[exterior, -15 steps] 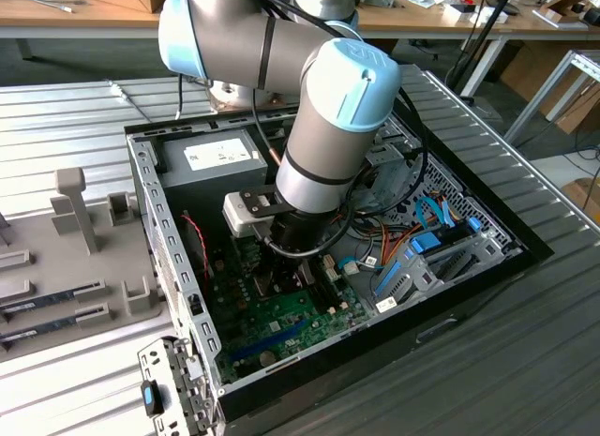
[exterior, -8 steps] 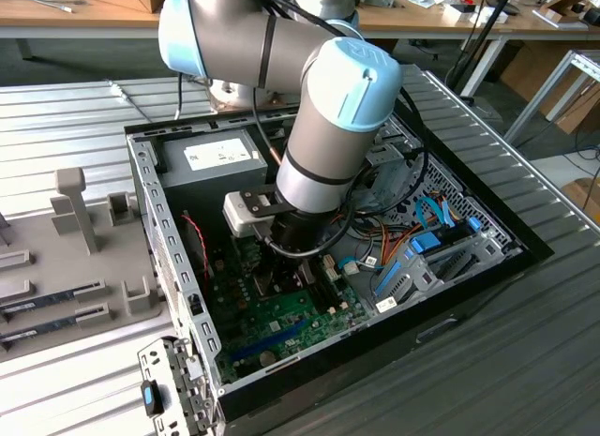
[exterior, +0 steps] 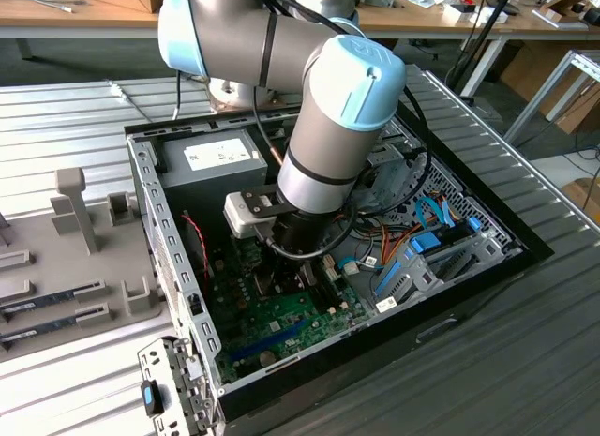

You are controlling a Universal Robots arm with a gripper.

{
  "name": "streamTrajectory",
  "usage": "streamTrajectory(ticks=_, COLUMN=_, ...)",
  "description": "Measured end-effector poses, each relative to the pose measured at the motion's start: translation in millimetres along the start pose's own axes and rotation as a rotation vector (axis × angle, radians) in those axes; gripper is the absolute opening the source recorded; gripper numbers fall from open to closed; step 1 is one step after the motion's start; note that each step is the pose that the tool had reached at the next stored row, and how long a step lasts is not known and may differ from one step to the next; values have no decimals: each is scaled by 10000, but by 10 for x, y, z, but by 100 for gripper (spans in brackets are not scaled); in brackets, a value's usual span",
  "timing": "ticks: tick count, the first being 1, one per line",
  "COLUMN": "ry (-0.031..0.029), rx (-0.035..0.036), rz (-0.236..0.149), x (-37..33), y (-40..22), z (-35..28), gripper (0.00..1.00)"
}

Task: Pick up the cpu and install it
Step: 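Close the cpu cover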

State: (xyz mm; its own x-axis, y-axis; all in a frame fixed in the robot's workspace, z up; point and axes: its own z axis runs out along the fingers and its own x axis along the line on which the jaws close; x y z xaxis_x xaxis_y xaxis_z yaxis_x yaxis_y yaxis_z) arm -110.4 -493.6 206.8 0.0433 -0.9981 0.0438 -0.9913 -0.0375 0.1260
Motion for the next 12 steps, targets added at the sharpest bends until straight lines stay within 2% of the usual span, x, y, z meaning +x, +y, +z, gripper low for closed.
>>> streamTrajectory(ticks=2, ry=-24, rx=-2, rz=9, x=1, y=1, z=-5, gripper=39)
streamTrajectory(ticks=5, ry=-96, rx=-21, rz=501, x=1, y=1, z=-8, gripper=39)
streamTrajectory(ticks=9, ry=-104, rx=-24, rz=551, x=0, y=1, z=-9, gripper=39)
streamTrajectory(ticks=10, ry=-105, rx=-23, rz=551, x=0, y=1, z=-9, gripper=40)
streamTrajectory(ticks=11, ry=-106, rx=-23, rz=550, x=0, y=1, z=-9, gripper=52)
streamTrajectory(ticks=12, ry=-106, rx=-23, rz=551, x=0, y=1, z=-8, gripper=52)
